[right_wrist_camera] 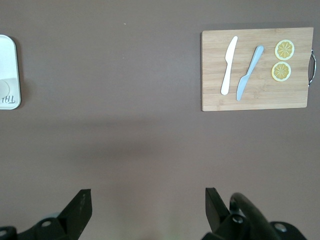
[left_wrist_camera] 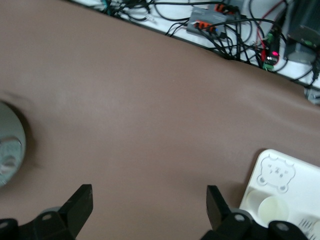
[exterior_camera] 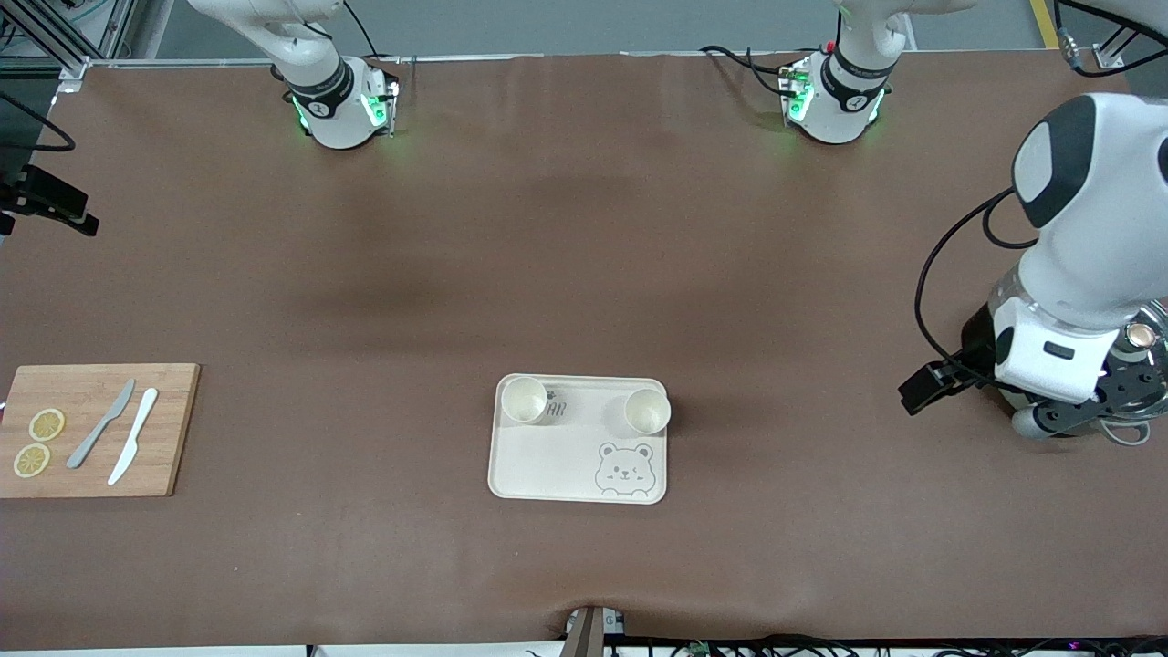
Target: Place white IKEA cup upright on tray with both arms
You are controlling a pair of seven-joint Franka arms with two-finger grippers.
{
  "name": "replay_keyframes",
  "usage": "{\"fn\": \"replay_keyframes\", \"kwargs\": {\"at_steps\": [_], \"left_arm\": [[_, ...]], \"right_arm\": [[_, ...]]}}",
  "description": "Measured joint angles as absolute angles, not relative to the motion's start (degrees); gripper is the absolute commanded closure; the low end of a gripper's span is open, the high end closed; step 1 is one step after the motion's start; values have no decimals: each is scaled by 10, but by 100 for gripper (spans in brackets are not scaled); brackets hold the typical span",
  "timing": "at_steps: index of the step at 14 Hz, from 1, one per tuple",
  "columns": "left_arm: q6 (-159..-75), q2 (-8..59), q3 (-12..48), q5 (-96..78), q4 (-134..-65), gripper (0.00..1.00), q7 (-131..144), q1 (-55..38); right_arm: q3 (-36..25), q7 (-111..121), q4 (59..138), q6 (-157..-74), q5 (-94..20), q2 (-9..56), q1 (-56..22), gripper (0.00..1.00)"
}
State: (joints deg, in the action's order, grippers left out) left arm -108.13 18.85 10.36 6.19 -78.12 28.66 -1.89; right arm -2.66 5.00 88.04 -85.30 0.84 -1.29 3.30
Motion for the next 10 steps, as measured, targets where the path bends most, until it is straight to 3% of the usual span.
{"fn": "replay_keyframes", "kwargs": {"at_steps": [10], "left_arm": [[-1059,154,101,62,-781,0,101,44]], "right_arm": [[-26,51,879,-859,8,-13,34,0]]}}
